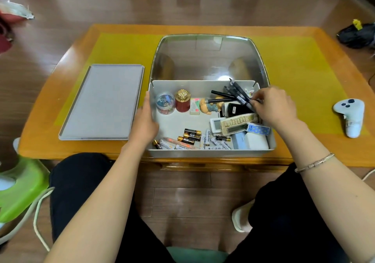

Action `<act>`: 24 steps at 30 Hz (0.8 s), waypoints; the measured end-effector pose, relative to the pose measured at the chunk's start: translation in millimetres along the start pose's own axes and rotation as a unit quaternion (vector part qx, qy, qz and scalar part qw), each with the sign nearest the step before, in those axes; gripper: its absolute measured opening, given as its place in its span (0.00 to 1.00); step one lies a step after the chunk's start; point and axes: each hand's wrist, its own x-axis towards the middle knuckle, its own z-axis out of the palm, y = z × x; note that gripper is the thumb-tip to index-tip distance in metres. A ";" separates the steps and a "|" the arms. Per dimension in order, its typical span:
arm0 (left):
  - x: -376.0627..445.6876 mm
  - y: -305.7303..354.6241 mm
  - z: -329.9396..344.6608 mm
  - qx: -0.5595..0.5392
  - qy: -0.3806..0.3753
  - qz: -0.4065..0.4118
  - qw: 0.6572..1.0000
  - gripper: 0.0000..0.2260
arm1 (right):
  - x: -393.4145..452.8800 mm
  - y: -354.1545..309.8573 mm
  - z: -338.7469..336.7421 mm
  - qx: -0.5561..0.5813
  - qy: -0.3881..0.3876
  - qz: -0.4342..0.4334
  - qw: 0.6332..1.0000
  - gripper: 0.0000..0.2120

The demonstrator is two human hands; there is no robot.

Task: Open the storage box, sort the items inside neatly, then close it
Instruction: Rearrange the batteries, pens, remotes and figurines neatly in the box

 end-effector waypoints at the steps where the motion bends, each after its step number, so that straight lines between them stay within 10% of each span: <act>1: 0.3 -0.8 0.6 -0.006 0.001 -0.001 1.000 0.38 | 1.3 0.3 0.6 0.007 -0.004 -0.001 1.000 0.08; 8: -3.7 6.4 10.6 -0.032 0.029 -0.016 0.999 0.36 | 5.3 -3.4 0.2 0.055 0.016 -0.070 0.996 0.12; 16: -7.4 19.1 27.2 -0.059 0.022 -0.041 0.997 0.37 | -18.9 -64.6 14.8 0.028 -0.309 -0.295 0.904 0.09; 24: -9.2 18.3 29.3 -0.082 0.032 -0.047 0.995 0.37 | -20.5 -90.9 63.2 -0.074 -0.322 -0.344 0.879 0.08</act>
